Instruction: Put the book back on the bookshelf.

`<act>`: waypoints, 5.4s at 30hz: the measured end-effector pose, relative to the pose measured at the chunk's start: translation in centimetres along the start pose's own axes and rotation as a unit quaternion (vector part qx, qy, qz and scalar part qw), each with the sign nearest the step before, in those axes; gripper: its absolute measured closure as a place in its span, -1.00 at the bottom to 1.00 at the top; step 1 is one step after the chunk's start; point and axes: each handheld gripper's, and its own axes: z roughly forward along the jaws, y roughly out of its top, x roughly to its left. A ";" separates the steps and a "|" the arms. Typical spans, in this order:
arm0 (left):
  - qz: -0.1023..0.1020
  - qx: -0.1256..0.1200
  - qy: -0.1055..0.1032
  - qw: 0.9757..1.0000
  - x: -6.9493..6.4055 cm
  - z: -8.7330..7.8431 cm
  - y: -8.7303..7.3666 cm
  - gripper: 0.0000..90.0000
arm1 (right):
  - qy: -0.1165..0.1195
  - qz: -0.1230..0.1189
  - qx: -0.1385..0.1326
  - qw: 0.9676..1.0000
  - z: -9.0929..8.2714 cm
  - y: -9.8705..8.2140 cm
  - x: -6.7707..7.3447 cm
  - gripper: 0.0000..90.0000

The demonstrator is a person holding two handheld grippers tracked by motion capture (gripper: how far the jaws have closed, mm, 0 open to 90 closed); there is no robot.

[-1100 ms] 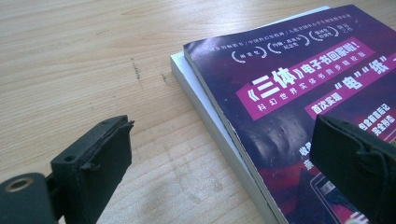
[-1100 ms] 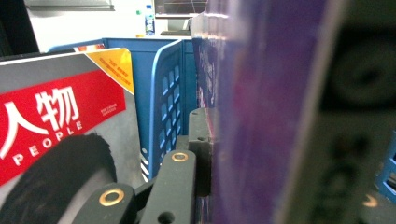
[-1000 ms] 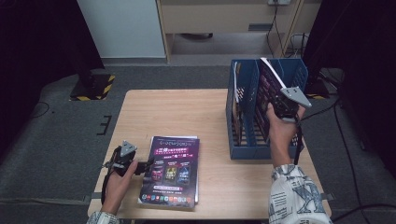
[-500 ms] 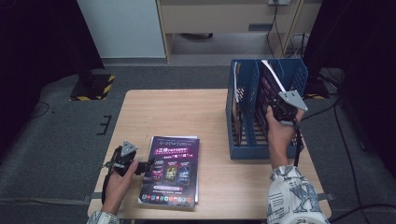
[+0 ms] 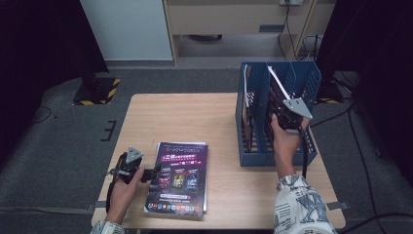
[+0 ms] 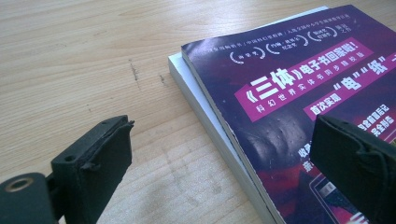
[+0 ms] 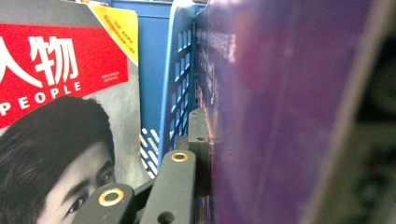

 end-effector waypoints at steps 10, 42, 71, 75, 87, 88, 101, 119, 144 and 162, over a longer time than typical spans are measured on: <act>0.001 0.000 -0.001 1.000 0.0 0.0 0.0 -0.89 | -0.006 -0.029 0.007 1.000 0.1 -0.3 1.3 0.81; 0.004 0.001 -0.001 1.000 -0.1 0.0 0.0 -0.89 | 0.006 0.003 0.000 1.000 -0.9 0.1 1.6 -0.17; 0.005 0.004 -0.001 1.000 -0.2 0.1 0.0 -0.89 | 0.042 0.009 0.025 0.999 -2.1 -0.1 0.8 -0.83; 0.005 0.004 0.000 1.000 -0.2 0.1 0.0 -0.89 | 0.046 0.011 0.025 0.999 -2.4 -0.1 0.7 -0.88; 0.005 0.004 0.000 1.000 -0.2 0.1 0.0 -0.89 | 0.056 -0.003 0.032 0.998 -3.3 -0.1 0.7 -0.87; 0.006 0.005 0.000 1.000 -0.2 0.1 0.0 -0.89 | 0.058 -0.003 0.030 0.998 -3.5 -0.1 0.6 -0.86; 0.007 0.007 0.000 1.000 -0.2 0.1 0.0 -0.89 | 0.068 -0.005 0.027 0.997 -4.6 -0.3 0.5 -0.81; 0.008 0.008 -0.001 1.000 -0.3 0.1 0.0 -0.89 | 0.091 -0.021 0.027 0.995 -6.9 -0.7 0.7 -0.49; 0.006 0.008 0.001 1.000 -0.2 0.1 -0.1 -0.89 | 0.123 -0.020 0.095 0.988 -10.0 -1.8 1.4 -0.41; 0.006 0.009 -0.002 1.000 -0.2 0.1 -0.1 -0.88 | 0.230 -0.041 0.163 0.959 -12.7 -3.8 5.7 -0.48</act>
